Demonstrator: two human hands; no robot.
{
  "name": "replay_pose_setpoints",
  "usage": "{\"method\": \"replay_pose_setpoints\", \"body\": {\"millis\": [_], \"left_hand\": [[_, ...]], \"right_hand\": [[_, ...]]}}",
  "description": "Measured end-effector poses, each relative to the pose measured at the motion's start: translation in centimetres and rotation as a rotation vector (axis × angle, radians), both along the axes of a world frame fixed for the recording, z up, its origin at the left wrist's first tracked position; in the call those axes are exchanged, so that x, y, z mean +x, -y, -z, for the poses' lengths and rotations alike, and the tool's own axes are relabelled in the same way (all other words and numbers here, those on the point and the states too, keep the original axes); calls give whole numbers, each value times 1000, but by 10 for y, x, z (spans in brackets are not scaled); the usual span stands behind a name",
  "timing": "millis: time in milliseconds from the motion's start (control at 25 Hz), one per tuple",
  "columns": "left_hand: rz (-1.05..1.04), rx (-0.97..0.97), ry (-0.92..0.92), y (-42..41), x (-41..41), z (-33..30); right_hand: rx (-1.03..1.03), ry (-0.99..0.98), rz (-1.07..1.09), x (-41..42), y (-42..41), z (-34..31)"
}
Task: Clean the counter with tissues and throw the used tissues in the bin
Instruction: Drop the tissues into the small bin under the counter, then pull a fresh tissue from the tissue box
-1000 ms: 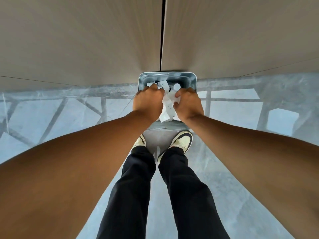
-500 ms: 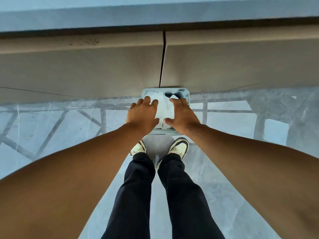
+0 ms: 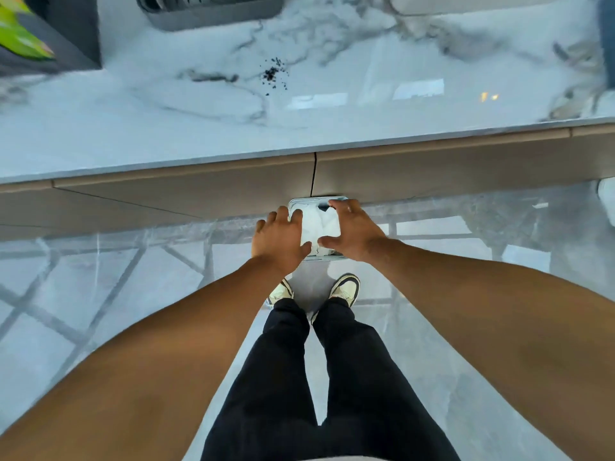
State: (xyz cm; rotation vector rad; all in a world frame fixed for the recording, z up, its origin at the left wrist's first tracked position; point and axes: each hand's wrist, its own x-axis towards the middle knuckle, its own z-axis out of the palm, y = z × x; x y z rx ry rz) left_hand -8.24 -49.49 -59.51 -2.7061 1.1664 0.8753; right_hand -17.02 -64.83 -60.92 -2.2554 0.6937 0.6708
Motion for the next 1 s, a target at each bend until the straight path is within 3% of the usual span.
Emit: {"method": "replay_pose_setpoints", "body": {"millis": [280, 600, 1000], "left_hand": [[-32, -56, 61, -16, -1, -86], [-29, -206, 113, -12, 14, -137], [121, -370, 202, 66, 57, -200]], "right_hand": [[-19, 51, -1, 0, -15, -90], [-98, 96, 40, -16, -16, -143], [-295, 195, 278, -6, 59, -236]]}}
